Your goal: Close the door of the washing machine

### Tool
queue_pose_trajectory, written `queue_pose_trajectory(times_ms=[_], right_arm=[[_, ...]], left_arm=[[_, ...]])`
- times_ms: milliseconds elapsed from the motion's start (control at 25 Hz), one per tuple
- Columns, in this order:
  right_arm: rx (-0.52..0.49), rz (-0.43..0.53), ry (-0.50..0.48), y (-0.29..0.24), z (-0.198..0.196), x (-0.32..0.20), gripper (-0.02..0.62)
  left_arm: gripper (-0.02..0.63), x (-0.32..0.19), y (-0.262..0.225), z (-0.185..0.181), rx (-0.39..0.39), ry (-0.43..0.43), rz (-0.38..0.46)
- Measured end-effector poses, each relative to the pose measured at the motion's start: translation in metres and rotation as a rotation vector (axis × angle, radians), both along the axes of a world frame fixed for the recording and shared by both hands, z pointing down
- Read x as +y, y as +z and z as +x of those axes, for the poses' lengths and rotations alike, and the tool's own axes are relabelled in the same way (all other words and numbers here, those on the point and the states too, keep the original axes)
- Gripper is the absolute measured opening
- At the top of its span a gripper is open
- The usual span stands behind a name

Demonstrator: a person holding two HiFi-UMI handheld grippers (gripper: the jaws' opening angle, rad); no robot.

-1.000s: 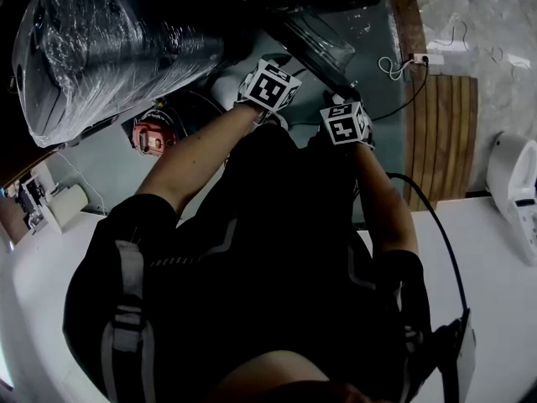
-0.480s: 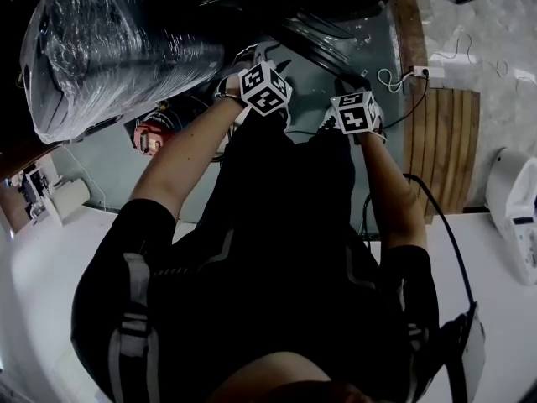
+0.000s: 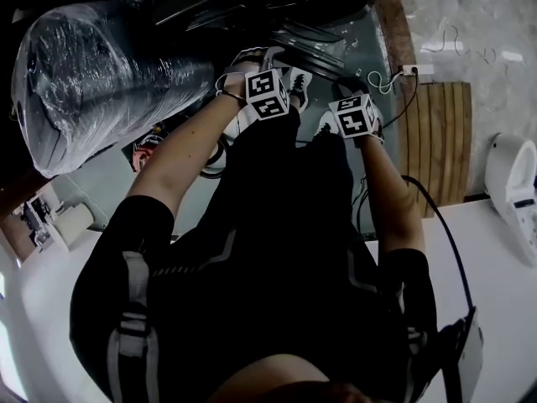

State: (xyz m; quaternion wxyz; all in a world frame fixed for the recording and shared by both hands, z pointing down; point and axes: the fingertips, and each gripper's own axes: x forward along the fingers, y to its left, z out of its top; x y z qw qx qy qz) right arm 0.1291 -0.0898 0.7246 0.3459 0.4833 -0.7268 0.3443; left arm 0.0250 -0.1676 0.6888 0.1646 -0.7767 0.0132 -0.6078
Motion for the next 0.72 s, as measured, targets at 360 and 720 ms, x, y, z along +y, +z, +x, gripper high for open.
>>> queue_pose_trajectory(times_ms=[360,720], right_arm=[[0.023,-0.017,0.034,0.001,0.021,-0.025,0.118],[0.006,0.011,0.238,-0.001,0.053,-0.06,0.127]], left_arm=[[0.164,-0.022,0.01,0.009,-0.003,0.002,-0.06],[0.16,-0.05,0.008,0.023,0.018,-0.087,-0.097]])
